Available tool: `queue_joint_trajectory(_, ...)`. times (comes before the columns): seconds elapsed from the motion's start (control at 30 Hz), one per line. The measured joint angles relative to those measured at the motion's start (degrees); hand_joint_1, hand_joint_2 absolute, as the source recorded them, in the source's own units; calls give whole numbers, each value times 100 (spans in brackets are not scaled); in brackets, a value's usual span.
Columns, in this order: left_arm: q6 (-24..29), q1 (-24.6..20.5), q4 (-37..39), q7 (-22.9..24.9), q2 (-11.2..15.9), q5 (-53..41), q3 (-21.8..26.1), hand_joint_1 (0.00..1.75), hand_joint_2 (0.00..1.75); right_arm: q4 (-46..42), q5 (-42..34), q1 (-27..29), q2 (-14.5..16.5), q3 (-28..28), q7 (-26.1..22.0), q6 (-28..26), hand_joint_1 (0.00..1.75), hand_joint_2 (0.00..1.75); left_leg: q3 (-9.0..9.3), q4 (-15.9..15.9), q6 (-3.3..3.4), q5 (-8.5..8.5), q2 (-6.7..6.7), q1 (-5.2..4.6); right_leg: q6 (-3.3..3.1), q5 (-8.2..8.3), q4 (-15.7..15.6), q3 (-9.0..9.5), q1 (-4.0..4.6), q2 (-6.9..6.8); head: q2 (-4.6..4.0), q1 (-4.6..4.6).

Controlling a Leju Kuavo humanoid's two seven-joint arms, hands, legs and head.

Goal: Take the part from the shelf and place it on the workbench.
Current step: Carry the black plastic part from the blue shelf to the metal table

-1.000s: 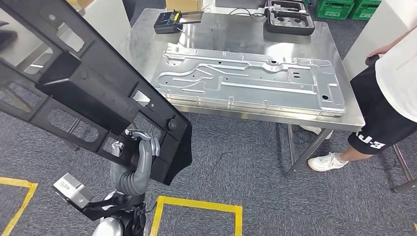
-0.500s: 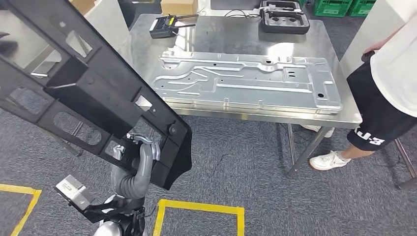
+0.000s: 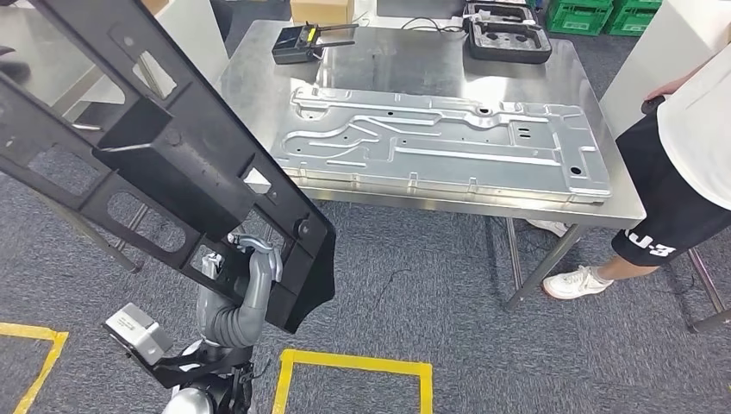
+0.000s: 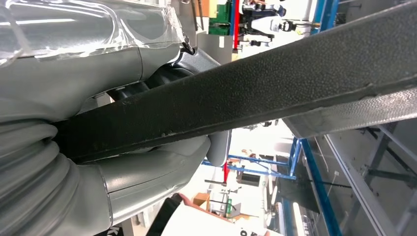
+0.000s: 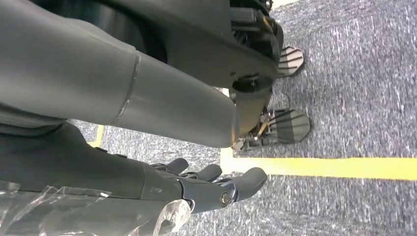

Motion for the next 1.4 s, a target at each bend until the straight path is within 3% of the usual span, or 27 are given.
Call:
queue_joint_trajectory(0.23,5,-39,-62,38,-2,-147,0,175,175,0,8,0,-18,1,5,0,0,0,-4,23,50,-10,6,-25,216,38,-70,22,-32,2,0,-1)
queue_joint_trajectory(0.37,24,-59,-120,32,-5,-198,-5,175,175,0,11,-7,-47,1,40,-1,0,0,91,-137,209,35,25,-12,340,59,-137,70,-46,-10,0,-4)
queue_joint_trajectory(0.43,42,-78,-143,16,-13,-203,-4,175,175,0,15,-9,-68,1,44,-1,0,0,221,-314,252,102,50,38,344,-110,169,-54,-29,-26,0,0)
queue_joint_trajectory(0.5,56,-84,-148,3,-19,-199,-3,175,175,0,21,-5,-81,1,42,0,0,0,277,-363,254,104,71,54,362,-450,930,-454,-45,-32,0,4)
queue_joint_trajectory(0.53,62,-79,-149,0,-20,-197,-3,175,175,0,26,0,-83,2,36,2,0,0,285,-362,240,93,73,62,381,-563,1285,-662,-61,-34,0,6)
queue_joint_trajectory(0.57,68,-73,-149,-1,-20,-194,-3,175,175,0,33,4,-84,2,27,2,0,0,295,-356,215,76,73,78,407,-569,1468,-790,-84,-37,0,6)
queue_joint_trajectory(0.6,73,-69,-149,-2,-20,-189,-3,175,175,0,42,7,-84,3,16,3,0,0,311,-345,177,53,69,106,438,-458,1414,-795,-110,-40,0,6)
queue_joint_trajectory(0.67,76,-65,-150,-3,-20,-178,-2,175,175,-1,59,12,-80,4,-7,3,0,0,355,-279,52,-33,60,178,545,-34,704,-483,-185,-60,0,7)
queue_joint_trajectory(0.7,77,-65,-153,-5,-17,-174,1,175,175,-2,66,11,-56,4,-15,3,0,0,356,-225,-26,-93,55,191,589,102,371,-322,-207,-47,0,15)
queue_joint_trajectory(0.77,78,-50,-178,-10,-11,-170,8,175,175,-2,76,8,-31,2,-25,1,0,0,336,-138,-140,-187,50,182,523,139,99,-200,-223,-6,1,12)
queue_joint_trajectory(0.83,98,-16,-219,-15,-3,-167,19,175,175,-1,107,3,-32,-1,-25,-2,0,0,344,-133,-176,-216,47,192,348,64,166,-227,-192,24,1,-12)
queue_joint_trajectory(0.9,142,38,-288,-19,19,-159,38,175,175,0,160,6,-26,-1,-25,-2,0,0,307,19,-179,-303,63,217,247,22,180,-196,-159,19,1,-34)
queue_joint_trajectory(0.97,181,119,-409,-22,68,-143,94,175,175,0,218,16,-15,1,-31,-2,0,0,-15,674,-156,-575,80,189,164,-20,178,-143,-123,15,1,-51)
queue_joint_trajectory(1.03,193,228,-539,-20,143,-107,171,175,175,0,256,21,10,1,-63,-2,0,0,-540,1550,-105,-847,80,122,96,-75,178,-88,-64,20,2,-62)
queue_joint_trajectory(1.07,185,284,-596,-12,180,-83,209,175,175,0,261,23,22,1,-90,-2,0,0,-733,1788,-58,-853,80,83,65,-110,178,-49,-26,25,2,-66)
queue_joint_trajectory(1.1,173,333,-648,-1,211,-64,244,175,175,0,261,24,36,1,-117,-2,0,0,-824,1805,10,-740,78,34,38,-150,177,4,18,31,2,-67)
queue_joint_trajectory(1.13,158,368,-699,9,235,-52,276,175,175,0,259,24,46,1,-141,-2,0,0,-797,1580,101,-516,76,-22,16,-192,175,68,65,36,2,-67)
queue_joint_trajectory(1.2,120,401,-792,19,272,-45,322,175,175,0,253,25,82,1,-170,-1,0,0,-542,789,349,3,72,-156,-11,-283,164,193,144,37,2,-61)
queue_joint_trajectory(1.27,49,393,-846,34,293,-39,349,175,175,-1,223,20,105,0,-180,-4,0,0,-341,264,520,215,85,-245,-3,-342,131,250,153,40,2,-49)
queue_joint_trajectory(1.3,-9,360,-855,52,295,-33,354,175,175,-1,190,15,107,-1,-181,-5,0,0,-304,187,552,201,88,-266,14,-356,107,259,140,36,2,-46)
queue_joint_trajectory(1.4,-195,127,-812,92,223,-12,338,175,175,-2,79,-38,72,-2,-180,-1,0,0,-155,-30,517,209,77,-235,84,-409,82,333,138,0,2,-49)
